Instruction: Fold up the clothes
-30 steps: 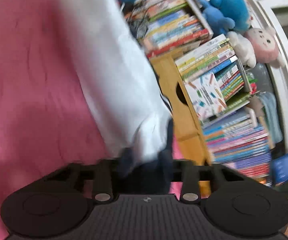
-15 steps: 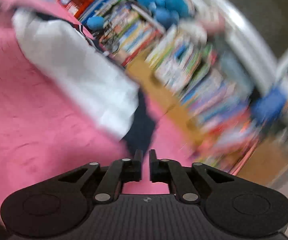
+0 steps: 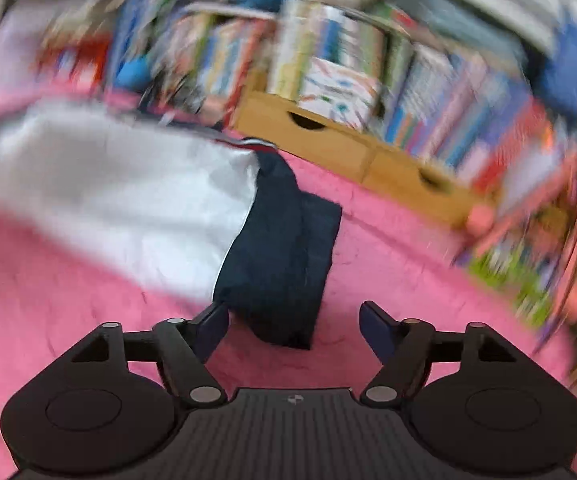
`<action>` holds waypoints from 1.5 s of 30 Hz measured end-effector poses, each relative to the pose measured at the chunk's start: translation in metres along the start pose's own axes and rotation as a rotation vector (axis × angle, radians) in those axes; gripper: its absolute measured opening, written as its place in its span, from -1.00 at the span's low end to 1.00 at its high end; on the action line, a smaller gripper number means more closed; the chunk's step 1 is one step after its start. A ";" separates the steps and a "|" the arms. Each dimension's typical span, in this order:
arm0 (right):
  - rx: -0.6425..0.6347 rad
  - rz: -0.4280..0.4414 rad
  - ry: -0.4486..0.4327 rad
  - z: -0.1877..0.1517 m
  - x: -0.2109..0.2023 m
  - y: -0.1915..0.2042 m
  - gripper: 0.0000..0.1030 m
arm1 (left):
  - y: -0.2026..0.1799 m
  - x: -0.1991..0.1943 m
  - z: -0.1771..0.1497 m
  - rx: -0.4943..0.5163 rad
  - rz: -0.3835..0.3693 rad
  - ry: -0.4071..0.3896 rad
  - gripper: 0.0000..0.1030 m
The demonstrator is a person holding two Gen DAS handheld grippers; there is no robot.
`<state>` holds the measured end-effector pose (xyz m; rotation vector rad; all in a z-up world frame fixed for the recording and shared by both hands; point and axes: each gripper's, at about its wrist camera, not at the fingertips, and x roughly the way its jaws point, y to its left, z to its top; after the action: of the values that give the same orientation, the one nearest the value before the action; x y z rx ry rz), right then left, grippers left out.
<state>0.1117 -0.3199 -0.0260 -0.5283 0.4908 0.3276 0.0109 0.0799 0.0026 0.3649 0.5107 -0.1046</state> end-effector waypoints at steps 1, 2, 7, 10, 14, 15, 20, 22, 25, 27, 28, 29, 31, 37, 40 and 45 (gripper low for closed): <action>-0.089 -0.021 -0.005 -0.001 -0.002 0.011 0.51 | -0.015 0.003 0.003 0.058 -0.022 -0.004 0.89; -0.142 0.004 -0.010 0.000 -0.002 0.018 0.53 | -0.027 0.009 0.009 0.096 -0.054 -0.015 0.89; -0.334 0.001 -0.089 0.013 0.015 0.061 0.65 | -0.091 0.041 0.043 0.228 -0.190 -0.080 0.89; -0.316 -0.013 -0.095 0.029 0.034 0.073 0.52 | -0.138 0.064 0.060 0.349 -0.194 -0.112 0.90; -0.182 0.049 -0.050 0.045 0.046 0.064 0.22 | -0.179 0.097 0.074 0.453 -0.174 -0.126 0.90; -0.166 0.052 -0.050 0.046 0.045 0.061 0.22 | -0.186 0.105 0.077 0.467 -0.169 -0.127 0.86; -0.139 0.018 -0.035 0.042 0.039 0.053 0.38 | -0.192 0.140 0.095 0.409 -0.159 -0.091 -0.11; -0.152 -0.034 -0.019 0.033 0.041 0.050 0.58 | -0.188 0.140 0.098 0.381 -0.144 -0.098 -0.31; -0.168 -0.148 -0.017 0.016 0.049 0.040 0.61 | -0.178 0.132 0.102 0.347 -0.114 -0.138 -0.37; -0.164 -0.181 -0.016 0.012 0.056 0.036 0.55 | -0.173 0.128 0.108 0.315 -0.117 -0.137 -0.40; -0.161 -0.180 -0.010 0.013 0.058 0.037 0.16 | -0.172 0.126 0.110 0.312 -0.122 -0.137 -0.44; -0.158 -0.179 -0.005 0.015 0.061 0.038 -0.15 | -0.173 0.123 0.112 0.311 -0.125 -0.138 -0.47; -0.152 -0.176 0.007 0.018 0.066 0.040 -0.64 | -0.172 0.113 0.109 0.338 -0.116 -0.153 -0.57; -0.234 -0.347 -0.127 0.019 0.003 0.046 -0.70 | -0.142 0.065 0.089 0.352 -0.207 -0.155 -0.41; -0.297 -0.349 -0.145 0.004 -0.044 0.063 -0.67 | -0.123 0.043 0.069 0.330 -0.257 -0.108 -0.19; -0.222 -0.146 0.094 -0.044 -0.052 0.068 -0.09 | -0.070 0.038 0.030 0.190 -0.160 0.041 0.00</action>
<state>0.0244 -0.2977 -0.0596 -0.7939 0.5070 0.2192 0.0446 0.0035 -0.0142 0.5121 0.5724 -0.3019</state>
